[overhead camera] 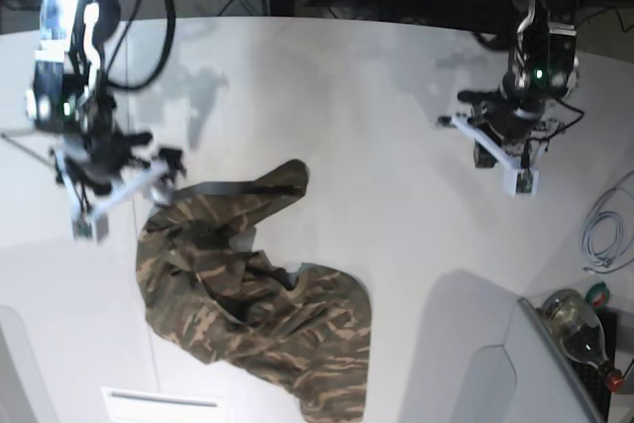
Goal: Layout the t-shirt on the table in an organized manner, then fold the t-shirt properly
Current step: 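Lower the right gripper and grasp an edge of the camouflage shirt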
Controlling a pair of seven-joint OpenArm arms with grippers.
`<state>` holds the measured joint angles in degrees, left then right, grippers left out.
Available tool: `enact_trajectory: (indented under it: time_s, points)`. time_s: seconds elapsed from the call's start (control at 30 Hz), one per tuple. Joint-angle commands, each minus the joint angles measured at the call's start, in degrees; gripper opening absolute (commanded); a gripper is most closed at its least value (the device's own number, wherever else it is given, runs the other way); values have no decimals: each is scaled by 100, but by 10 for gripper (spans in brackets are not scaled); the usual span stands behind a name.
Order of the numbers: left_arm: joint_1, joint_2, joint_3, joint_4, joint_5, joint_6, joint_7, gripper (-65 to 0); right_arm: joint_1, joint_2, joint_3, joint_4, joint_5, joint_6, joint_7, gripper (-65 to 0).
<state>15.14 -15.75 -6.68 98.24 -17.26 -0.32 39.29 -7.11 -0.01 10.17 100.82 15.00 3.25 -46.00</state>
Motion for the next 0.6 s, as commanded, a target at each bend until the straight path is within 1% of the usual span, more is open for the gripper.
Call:
enact_trajectory:
  time_s: [0.0, 0.03, 0.07, 0.1, 0.13, 0.2, 0.27, 0.3, 0.33, 0.37, 0.43, 0.47, 0.57]
  points:
    - [-50, -21, -163, 9, -28, -25, -56, -650, 232, 32, 24, -205, 42, 84, 112, -63]
    - [-94, -3, -295, -52, -28, -25, -56, -650, 470, 32, 24, -539, 78, 155, 226, -62]
    - [-111, 23, -418, -105, -28, -25, -65, -619, 654, 32, 24, -838, 86, 190, 402, -62]
    - [-120, 58, -541, -131, -28, -43, -65, -571, 795, 32, 33, -1093, 86, 207, 569, -68]
    - [-129, 67, -708, -140, -28, -131, -65, -530, 918, 32, 33, -1339, 86, 234, 736, -81]
    - [-111, 93, -1051, -193, -28, -518, -65, -485, 1059, 41, -37, -1629, 78, 251, 991, -105]
    - [-103, 111, -1429, -333, -28, -1001, -65, -481, 1094, 41, -134, -1620, 69, 260, 1158, -108]
    - [-103, 111, -1605, -413, -28, -1221, -65, -481, 1103, 49, -310, -1541, 69, 260, 1202, -105]
    - [-94, 111, -1745, -501, -11, -1406, -65, -481, 1103, 111, -477, -1453, 60, 260, 1211, -105]
    - [-94, 111, -1912, -597, 25, -1529, -65, -481, 1103, 243, -679, -1374, 60, 260, 1220, -105]
    - [-85, 111, -2229, -703, 25, -1555, -65, -482, 1173, 401, -1145, -1374, 60, 207, 1228, -105]
    - [-41, 111, -2343, -729, 33, -1555, -65, -482, 1270, 427, -1286, -1418, 60, 207, 1228, -105]
    - [47, 76, -2554, -729, 33, -1555, -65, -482, 1551, 436, -1444, -1734, 60, 207, 1237, -105]
